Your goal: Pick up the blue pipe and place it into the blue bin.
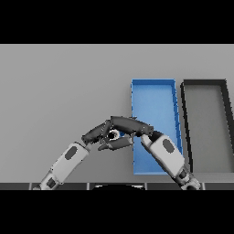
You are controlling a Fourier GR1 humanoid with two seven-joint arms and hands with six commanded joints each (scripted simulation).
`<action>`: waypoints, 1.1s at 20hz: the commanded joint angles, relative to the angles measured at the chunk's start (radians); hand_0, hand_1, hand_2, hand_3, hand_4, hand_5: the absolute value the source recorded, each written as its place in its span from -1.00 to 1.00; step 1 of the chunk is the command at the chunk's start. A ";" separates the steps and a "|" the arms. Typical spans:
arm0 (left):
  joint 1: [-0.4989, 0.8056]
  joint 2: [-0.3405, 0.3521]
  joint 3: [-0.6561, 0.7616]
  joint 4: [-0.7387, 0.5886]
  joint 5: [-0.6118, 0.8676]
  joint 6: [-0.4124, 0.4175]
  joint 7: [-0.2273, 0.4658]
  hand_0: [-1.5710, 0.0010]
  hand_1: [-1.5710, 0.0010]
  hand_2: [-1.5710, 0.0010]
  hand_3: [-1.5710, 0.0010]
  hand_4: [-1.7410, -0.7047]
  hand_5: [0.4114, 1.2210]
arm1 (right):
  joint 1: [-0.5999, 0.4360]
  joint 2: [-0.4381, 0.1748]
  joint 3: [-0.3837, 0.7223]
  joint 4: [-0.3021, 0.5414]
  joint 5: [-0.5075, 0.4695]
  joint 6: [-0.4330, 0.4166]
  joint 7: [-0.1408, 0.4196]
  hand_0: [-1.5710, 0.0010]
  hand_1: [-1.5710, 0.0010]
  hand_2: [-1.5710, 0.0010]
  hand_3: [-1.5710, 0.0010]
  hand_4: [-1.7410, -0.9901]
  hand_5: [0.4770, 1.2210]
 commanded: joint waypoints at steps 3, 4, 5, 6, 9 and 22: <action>0.006 -0.008 0.014 0.004 0.029 0.005 0.064 0.96 0.96 0.96 0.99 0.71 -0.48 | -0.011 0.001 -0.010 0.004 0.007 -0.007 -0.006 -1.00 -1.00 -1.00 -1.00 -0.33 1.00; 0.009 -0.017 0.017 0.005 0.035 0.015 0.100 0.96 0.97 0.97 0.99 0.69 -0.49 | -0.014 0.007 -0.013 0.002 -0.006 -0.012 0.001 -1.00 -1.00 -1.00 -1.00 -0.33 1.00; 0.023 -0.010 0.017 -0.011 0.040 0.018 0.118 0.97 0.98 0.98 0.99 0.68 -0.50 | -0.014 0.007 -0.016 0.004 -0.009 -0.013 -0.002 -1.00 -1.00 -1.00 -1.00 -0.33 1.00; 0.037 -0.005 0.015 -0.023 0.043 0.019 0.114 0.98 0.98 0.98 0.99 0.66 -0.52 | -0.012 0.008 -0.026 -0.002 -0.062 -0.021 0.028 -1.00 -1.00 -1.00 -1.00 -0.34 1.00; 0.034 -0.016 0.007 -0.024 0.028 0.034 0.136 0.99 0.99 0.99 1.00 0.67 -0.65 | -0.060 0.015 -0.071 -0.001 -0.281 -0.073 0.133 -1.00 -1.00 -1.00 -1.00 -0.34 1.00; 0.051 0.018 0.010 -0.039 0.038 0.008 0.124 1.00 1.00 1.00 1.00 0.69 -0.82 | -0.490 -0.121 -0.279 0.146 -0.485 -0.282 0.155 -1.00 -1.00 -1.00 -1.00 -0.35 1.00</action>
